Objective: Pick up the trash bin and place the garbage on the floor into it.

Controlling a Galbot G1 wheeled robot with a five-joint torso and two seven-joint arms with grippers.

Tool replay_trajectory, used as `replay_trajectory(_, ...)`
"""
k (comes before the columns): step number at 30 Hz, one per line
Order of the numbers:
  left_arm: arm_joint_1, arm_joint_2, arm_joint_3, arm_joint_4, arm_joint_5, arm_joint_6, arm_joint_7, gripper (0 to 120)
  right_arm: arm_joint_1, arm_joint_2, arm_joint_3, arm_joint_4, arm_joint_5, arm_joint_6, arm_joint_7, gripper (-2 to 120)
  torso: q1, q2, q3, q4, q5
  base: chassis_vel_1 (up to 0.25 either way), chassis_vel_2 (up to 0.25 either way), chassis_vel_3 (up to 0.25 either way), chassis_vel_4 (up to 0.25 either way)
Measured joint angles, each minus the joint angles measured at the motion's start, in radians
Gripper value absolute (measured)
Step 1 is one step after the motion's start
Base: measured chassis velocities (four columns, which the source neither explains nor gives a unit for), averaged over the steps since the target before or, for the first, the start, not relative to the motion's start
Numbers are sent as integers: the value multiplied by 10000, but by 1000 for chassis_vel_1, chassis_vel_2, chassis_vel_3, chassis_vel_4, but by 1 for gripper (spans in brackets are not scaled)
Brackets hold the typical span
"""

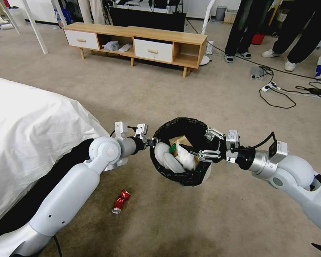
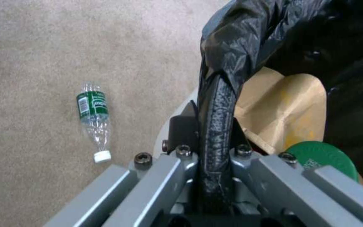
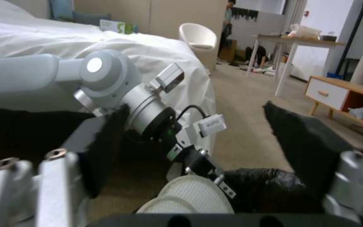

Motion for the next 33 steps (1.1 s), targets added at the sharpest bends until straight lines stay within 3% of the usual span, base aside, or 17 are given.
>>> replay_trajectory(4, 0, -9, -1, -8, 23, 0, 0, 2, -5, -6, 23, 0, 6, 0, 0, 98, 0, 0, 0, 0, 0, 0, 0, 0, 0)
replay_trajectory(20, 113, 76, -135, -91, 102, 1, -8, 2, 16, 3, 163, 17, 58, -14, 61, 100, 0, 0, 0, 0, 0, 0, 0, 0, 0)
replay_trajectory(25, 166, 164, -264, -223, 46, 0, -260, 2, 59, 68, 612, 22, 163, -96, 255, 100, 0, 0, 0, 0, 0, 0, 0, 0, 0)
replay_trajectory(29, 253, 296, -504, -472, -21, 0, -524, 2, 75, 123, 1246, 25, 75, -438, 1133, 100, 0, 0, 0, 0, 0, 0, 0, 0, 0)
replay_trajectory(31, 404, 464, -786, -838, -30, 0, -774, 2, 11, 101, 1751, 148, -86, -1011, 2387, 100, 0, 0, 0, 0, 0, 0, 0, 0, 0)
replay_trajectory(33, 464, 529, -866, -978, 24, 0, -825, 2, -26, 87, 1905, 198, -123, -1246, 2738, 100, 0, -1, 0, 0, -1, 0, 0, 0, 0)
